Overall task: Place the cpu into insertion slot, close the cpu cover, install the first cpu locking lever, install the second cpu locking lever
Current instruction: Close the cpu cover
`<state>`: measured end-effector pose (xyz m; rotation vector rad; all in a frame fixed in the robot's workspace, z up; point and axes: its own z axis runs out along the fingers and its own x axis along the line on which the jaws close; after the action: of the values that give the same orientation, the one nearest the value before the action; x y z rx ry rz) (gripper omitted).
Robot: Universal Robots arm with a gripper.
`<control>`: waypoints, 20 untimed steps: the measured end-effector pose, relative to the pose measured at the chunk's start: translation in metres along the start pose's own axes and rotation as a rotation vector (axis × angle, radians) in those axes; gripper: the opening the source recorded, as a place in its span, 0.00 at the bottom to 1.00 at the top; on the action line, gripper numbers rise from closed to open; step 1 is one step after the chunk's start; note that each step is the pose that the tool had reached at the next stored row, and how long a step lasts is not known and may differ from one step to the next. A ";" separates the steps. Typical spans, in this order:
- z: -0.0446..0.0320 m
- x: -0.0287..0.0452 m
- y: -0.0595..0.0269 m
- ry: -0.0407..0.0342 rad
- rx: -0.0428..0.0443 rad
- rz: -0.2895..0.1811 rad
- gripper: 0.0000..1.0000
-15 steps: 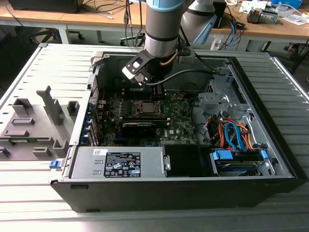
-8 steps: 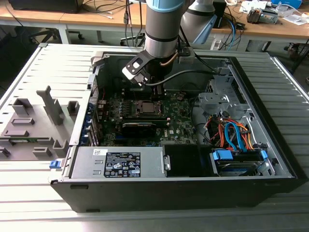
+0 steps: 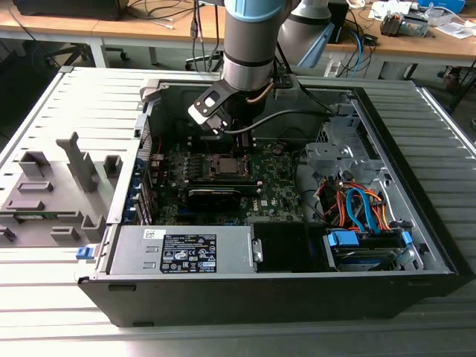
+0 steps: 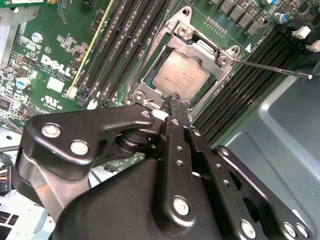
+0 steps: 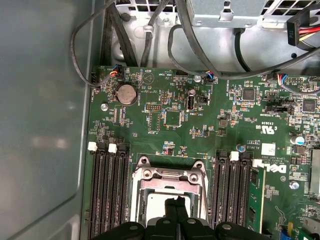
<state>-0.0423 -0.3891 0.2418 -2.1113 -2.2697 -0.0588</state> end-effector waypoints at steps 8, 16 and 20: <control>0.0014 0.0000 -0.0015 0.0000 0.0001 0.000 0.11; 0.0087 -0.0004 -0.0024 0.0003 -0.0001 0.000 0.11; 0.0102 -0.0006 -0.0033 0.0000 0.0000 0.000 0.11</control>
<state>-0.0456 -0.3894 0.2316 -2.1114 -2.2696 -0.0588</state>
